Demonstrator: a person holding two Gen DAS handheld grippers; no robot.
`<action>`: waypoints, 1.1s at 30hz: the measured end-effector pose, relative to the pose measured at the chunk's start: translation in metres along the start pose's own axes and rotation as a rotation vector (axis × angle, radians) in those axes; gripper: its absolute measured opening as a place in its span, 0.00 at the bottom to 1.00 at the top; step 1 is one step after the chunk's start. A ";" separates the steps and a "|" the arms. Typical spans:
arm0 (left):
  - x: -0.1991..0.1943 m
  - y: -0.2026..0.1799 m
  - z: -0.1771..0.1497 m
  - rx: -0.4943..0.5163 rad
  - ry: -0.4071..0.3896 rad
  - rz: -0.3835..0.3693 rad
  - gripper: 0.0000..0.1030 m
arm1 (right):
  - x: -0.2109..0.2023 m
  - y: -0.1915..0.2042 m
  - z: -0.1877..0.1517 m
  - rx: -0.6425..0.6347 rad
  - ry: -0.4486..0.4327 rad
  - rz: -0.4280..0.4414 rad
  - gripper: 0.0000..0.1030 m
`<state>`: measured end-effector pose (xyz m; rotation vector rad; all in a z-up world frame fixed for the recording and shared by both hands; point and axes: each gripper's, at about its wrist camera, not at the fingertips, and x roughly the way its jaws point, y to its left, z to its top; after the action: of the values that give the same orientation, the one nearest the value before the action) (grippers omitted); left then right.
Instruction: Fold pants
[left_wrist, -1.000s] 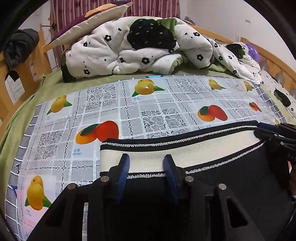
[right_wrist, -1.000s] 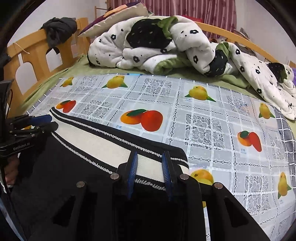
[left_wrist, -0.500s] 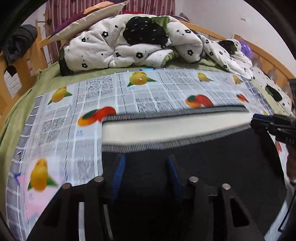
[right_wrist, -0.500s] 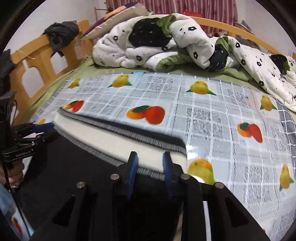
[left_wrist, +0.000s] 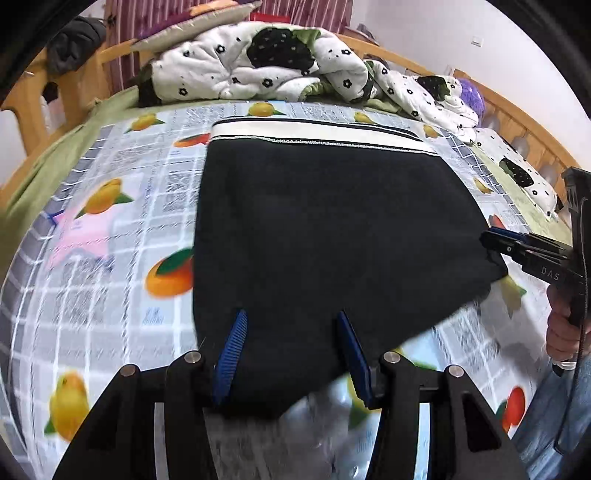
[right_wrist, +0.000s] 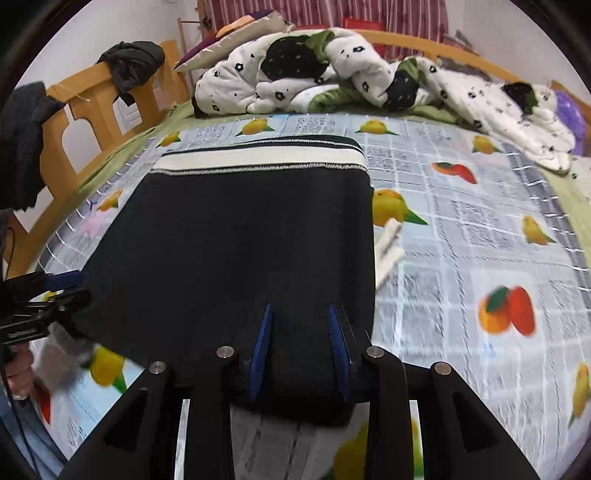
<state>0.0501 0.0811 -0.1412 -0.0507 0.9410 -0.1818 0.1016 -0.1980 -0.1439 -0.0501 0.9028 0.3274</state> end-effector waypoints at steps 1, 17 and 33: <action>-0.002 -0.002 -0.004 0.007 0.001 0.008 0.47 | -0.003 0.000 -0.006 0.002 -0.002 0.000 0.31; -0.027 0.011 -0.042 0.121 -0.053 0.105 0.48 | -0.028 -0.005 -0.033 0.039 -0.008 0.015 0.31; -0.030 0.005 -0.026 0.071 -0.177 0.172 0.11 | -0.025 -0.008 -0.037 0.032 -0.001 0.018 0.31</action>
<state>0.0127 0.0919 -0.1328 0.0780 0.7578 -0.0506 0.0616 -0.2183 -0.1482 -0.0128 0.9081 0.3299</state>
